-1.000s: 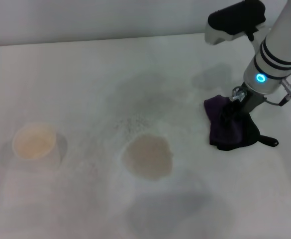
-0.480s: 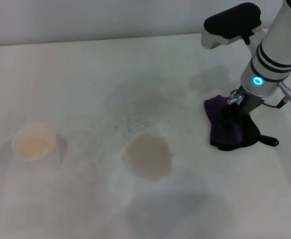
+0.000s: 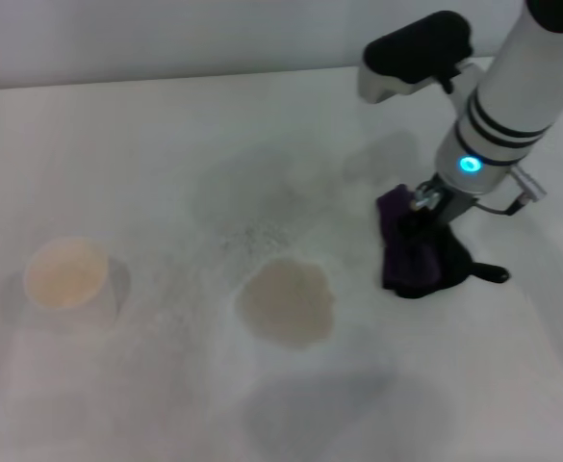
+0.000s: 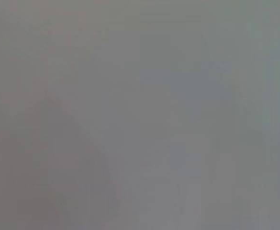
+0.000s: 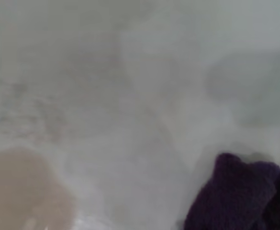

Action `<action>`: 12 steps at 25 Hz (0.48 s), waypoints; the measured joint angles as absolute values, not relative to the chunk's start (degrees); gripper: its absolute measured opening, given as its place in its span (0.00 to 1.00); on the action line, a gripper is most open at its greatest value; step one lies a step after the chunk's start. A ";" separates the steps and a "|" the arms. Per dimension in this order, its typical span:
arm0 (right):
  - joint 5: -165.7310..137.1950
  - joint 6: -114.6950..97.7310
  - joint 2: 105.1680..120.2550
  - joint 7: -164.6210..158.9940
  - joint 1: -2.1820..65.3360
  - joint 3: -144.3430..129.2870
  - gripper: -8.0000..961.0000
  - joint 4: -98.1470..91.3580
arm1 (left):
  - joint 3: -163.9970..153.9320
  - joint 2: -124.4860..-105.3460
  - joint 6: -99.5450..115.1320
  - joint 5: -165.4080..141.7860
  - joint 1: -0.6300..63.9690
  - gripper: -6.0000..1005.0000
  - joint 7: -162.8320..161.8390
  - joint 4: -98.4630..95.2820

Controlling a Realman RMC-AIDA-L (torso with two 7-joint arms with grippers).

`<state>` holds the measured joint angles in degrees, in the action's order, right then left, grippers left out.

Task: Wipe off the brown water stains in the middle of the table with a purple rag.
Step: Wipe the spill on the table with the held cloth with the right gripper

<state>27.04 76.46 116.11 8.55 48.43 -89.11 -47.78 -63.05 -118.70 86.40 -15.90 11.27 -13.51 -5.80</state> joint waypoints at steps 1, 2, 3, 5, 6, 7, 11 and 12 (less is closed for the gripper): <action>27.84 76.43 116.12 8.55 48.44 -90.06 0.11 -48.26 | -63.06 -118.69 86.40 -15.90 11.37 0.89 -13.51 -5.80; 29.09 76.40 116.12 8.55 48.46 -91.29 0.10 -48.92 | -63.09 -118.69 86.40 -15.90 11.49 0.89 -13.52 -5.80; 30.32 76.35 116.13 8.52 48.53 -92.48 0.10 -49.55 | -63.16 -118.69 86.40 -15.90 11.64 0.89 -13.52 -5.80; 33.27 75.99 116.16 8.36 48.84 -95.20 0.10 -50.63 | -63.28 -118.67 86.40 -15.90 11.84 0.89 -13.52 -5.81; 34.90 75.71 116.18 8.29 49.05 -96.47 0.10 -50.90 | -63.32 -118.67 86.40 -15.90 11.84 0.89 -13.53 -5.86; 36.43 75.28 116.18 8.22 49.37 -98.15 0.10 -51.00 | -63.36 -118.66 86.40 -15.90 11.85 0.89 -13.53 -5.90; 43.99 72.48 116.18 7.50 51.33 -106.99 0.10 -51.08 | -63.44 -118.70 86.40 -15.90 11.95 0.89 -13.54 -6.09; 45.80 71.58 116.20 7.12 51.80 -109.39 0.10 -51.08 | -63.44 -118.70 86.40 -15.90 11.95 0.89 -13.54 -6.09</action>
